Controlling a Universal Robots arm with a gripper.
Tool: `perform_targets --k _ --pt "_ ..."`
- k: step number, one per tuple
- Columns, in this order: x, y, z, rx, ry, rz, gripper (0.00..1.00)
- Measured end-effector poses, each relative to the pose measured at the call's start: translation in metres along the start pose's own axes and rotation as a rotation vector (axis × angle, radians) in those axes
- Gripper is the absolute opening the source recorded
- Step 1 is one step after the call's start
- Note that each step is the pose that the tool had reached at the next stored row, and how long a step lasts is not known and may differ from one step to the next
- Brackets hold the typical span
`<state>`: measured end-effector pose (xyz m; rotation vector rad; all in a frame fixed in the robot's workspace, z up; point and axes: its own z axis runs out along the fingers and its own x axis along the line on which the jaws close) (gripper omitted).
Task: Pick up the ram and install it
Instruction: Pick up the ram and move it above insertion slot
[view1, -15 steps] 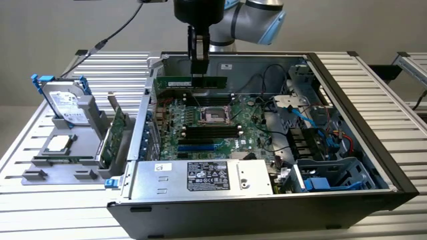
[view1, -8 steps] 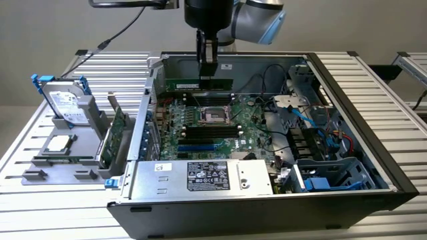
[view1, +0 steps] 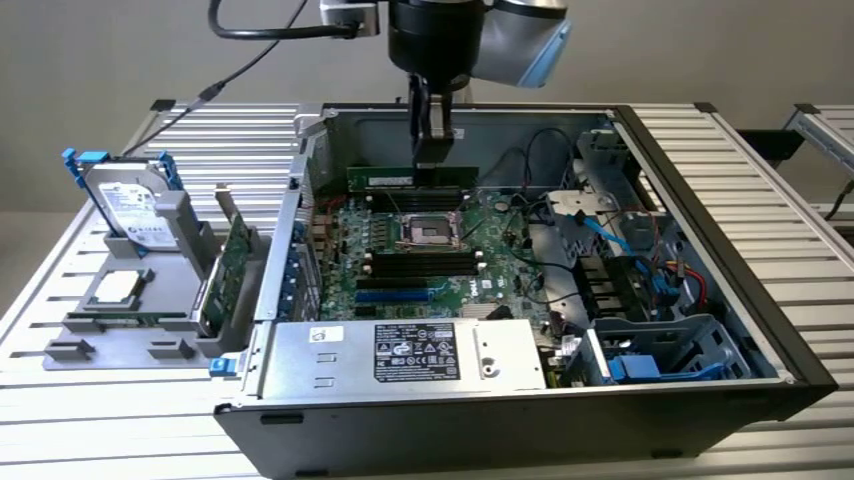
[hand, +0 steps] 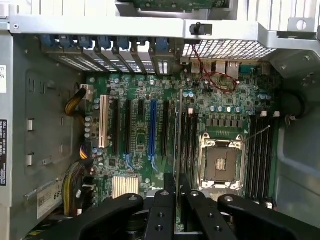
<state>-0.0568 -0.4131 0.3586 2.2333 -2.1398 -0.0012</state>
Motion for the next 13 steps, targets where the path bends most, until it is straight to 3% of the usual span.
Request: perform_targets --k 13 --pt "-0.001 -0.0147 0.0230 0.0004 0.0006 -0.015 0.15"
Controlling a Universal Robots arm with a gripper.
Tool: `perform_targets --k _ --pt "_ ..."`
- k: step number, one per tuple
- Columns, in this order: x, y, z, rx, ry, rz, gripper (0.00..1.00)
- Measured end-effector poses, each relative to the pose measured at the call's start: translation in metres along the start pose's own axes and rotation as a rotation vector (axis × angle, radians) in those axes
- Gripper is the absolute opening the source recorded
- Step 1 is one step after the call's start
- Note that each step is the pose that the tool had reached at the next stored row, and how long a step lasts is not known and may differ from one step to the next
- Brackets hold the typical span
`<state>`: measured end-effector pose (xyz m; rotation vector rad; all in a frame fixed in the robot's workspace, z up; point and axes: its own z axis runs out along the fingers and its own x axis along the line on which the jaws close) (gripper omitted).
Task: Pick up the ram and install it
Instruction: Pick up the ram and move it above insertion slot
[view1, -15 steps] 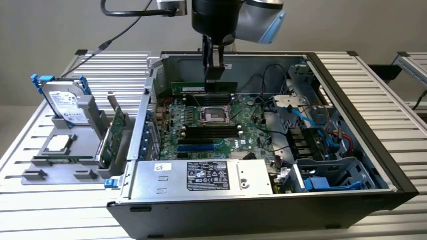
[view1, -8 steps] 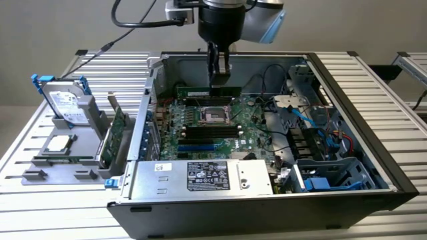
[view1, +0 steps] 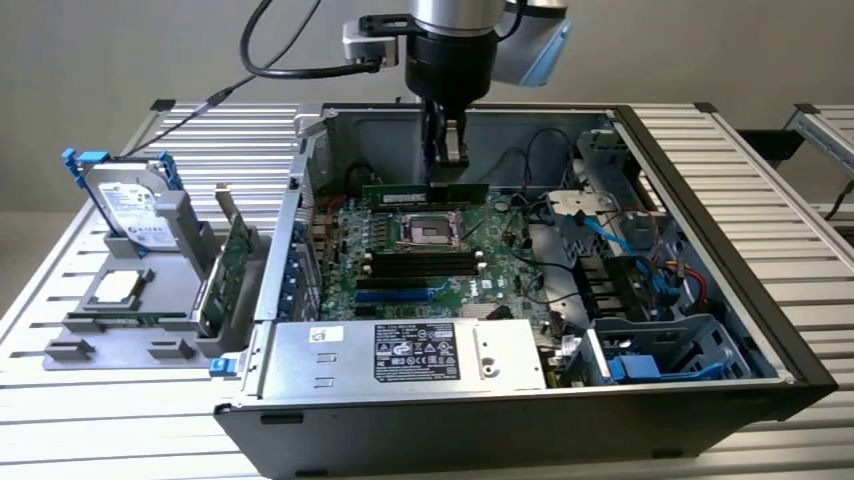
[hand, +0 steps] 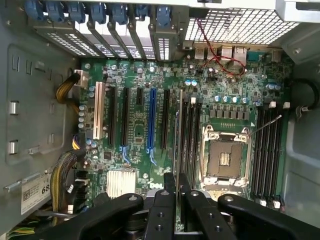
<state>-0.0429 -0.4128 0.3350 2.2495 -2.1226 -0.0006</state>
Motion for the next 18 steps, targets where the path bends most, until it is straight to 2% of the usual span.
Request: perform_targets --k 9,18 --pt "-0.002 -0.0042 0.0162 0.0002 0.0003 -0.007 0.15" --pt "-0.015 -0.0113 0.0318 0.0003 -0.0005 -0.008 0.15"
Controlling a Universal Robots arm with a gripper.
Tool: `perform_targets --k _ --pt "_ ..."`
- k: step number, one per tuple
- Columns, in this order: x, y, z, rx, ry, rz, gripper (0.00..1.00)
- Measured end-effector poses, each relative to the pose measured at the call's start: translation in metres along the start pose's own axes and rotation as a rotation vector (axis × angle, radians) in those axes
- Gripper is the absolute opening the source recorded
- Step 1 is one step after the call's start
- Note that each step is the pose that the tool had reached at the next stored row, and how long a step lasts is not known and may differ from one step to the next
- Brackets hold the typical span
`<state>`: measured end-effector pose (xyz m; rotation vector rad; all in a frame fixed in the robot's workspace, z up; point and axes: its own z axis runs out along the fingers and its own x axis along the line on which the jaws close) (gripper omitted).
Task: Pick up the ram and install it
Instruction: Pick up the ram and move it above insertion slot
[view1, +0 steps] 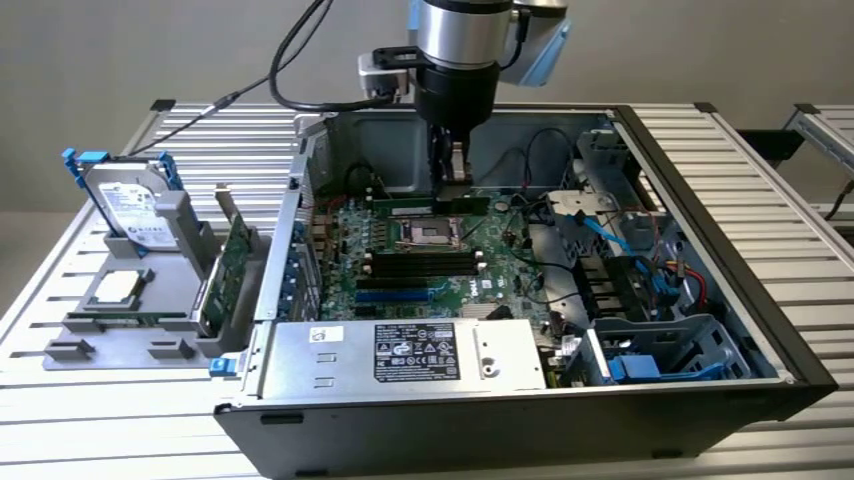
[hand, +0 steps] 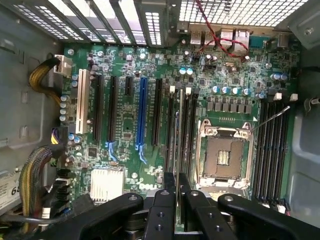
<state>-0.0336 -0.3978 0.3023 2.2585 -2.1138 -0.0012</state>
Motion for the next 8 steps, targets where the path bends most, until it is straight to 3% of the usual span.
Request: perform_targets --k 8 --pt "-0.0035 -0.0007 0.0111 -0.0013 -0.0009 0.022 0.15"
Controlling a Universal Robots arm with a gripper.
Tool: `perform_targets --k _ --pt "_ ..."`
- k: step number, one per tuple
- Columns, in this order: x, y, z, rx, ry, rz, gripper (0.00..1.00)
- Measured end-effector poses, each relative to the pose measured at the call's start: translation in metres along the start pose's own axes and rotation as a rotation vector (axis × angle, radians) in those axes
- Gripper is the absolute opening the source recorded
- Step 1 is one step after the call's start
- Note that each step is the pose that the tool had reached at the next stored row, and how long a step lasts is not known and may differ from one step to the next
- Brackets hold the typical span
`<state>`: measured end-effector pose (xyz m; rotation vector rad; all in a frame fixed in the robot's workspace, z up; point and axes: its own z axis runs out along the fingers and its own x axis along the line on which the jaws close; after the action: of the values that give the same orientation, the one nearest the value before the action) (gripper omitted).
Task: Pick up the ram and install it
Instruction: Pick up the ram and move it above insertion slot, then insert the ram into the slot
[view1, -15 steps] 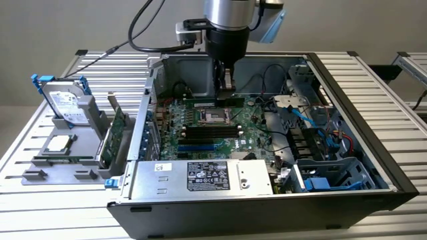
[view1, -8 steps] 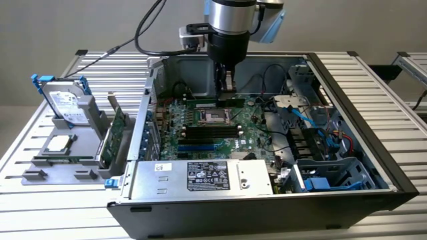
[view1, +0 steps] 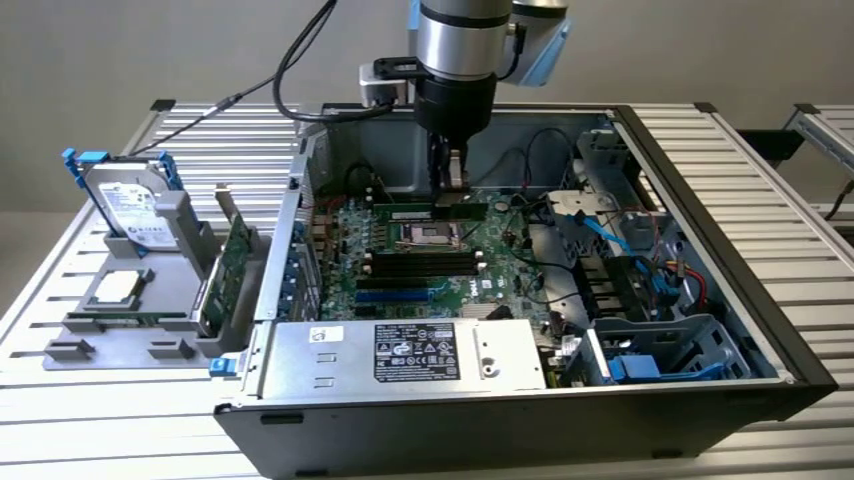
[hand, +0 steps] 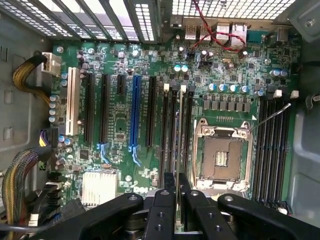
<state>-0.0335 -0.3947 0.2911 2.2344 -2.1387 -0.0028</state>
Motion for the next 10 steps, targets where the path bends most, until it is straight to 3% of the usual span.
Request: perform_targets --k 10 --pt "0.0000 -0.0001 0.0002 -0.0002 -0.0006 0.007 0.15"
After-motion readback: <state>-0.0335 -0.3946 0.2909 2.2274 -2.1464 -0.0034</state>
